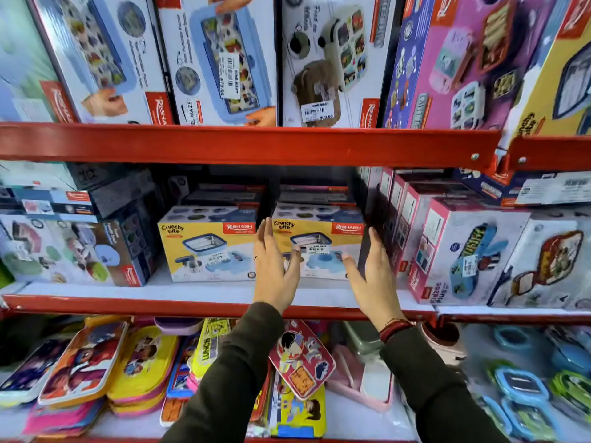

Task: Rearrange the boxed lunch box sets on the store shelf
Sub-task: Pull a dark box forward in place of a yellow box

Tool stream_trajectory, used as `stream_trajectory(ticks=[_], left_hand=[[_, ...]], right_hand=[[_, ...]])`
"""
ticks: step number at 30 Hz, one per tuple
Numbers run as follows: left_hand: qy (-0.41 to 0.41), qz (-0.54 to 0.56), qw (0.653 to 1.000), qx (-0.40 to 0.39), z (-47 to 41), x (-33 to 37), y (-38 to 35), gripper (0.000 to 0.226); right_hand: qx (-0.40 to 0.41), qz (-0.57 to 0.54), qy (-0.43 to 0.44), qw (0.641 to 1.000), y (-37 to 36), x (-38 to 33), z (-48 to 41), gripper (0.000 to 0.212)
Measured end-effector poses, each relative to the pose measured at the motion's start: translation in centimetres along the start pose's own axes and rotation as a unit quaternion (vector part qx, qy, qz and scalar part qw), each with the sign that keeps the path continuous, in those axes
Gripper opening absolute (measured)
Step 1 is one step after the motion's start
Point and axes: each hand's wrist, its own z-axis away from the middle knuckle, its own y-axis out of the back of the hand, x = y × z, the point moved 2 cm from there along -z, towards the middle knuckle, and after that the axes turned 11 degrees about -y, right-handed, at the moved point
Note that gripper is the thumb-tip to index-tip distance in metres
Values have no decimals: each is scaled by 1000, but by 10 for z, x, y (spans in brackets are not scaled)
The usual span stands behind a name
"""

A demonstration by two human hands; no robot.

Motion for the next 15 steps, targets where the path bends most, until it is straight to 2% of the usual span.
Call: stream_trajectory(ticks=[3,6,9,12,15], left_hand=[[74,15,997,-8,1,-9,-2,76],[114,27,993,-18,3,-18,-4,81],[133,31,990,-30,6,-24,-4,61],[126,30,991,-27,12,-29,-3,55],[122,60,991,-3,17,-22,4,73]], right_hand=[[-35,-38,-66,996,-5,14,-10,74],[-65,-79,-136,985,-8,21,-9,66],[-95,-98,-144,980,-6,26,-8,61],[-125,-106,-141,976,-1,36,-2,76],[-143,-115,-99,978,10,46,3,98]])
